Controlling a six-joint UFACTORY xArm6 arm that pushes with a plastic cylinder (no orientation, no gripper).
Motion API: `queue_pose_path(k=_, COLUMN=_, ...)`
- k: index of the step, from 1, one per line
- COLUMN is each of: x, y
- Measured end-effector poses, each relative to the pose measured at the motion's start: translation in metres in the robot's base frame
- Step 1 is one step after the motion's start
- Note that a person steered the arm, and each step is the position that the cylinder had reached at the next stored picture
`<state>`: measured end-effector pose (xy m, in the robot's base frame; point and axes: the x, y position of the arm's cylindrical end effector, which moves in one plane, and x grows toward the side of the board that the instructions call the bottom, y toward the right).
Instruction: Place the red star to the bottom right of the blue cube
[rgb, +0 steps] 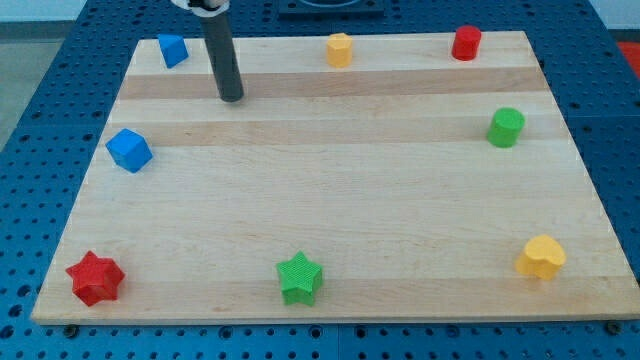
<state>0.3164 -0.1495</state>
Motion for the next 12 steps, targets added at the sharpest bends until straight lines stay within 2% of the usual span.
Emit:
queue_pose_path(k=2, x=0.000, y=-0.075)
queue_pose_path(k=3, x=0.000, y=-0.095)
queue_pose_path(k=8, x=0.004, y=-0.134)
queue_pose_path(k=9, x=0.022, y=-0.154)
queue_pose_path(k=10, x=0.030, y=-0.155)
queue_pose_path(k=12, x=0.074, y=-0.155)
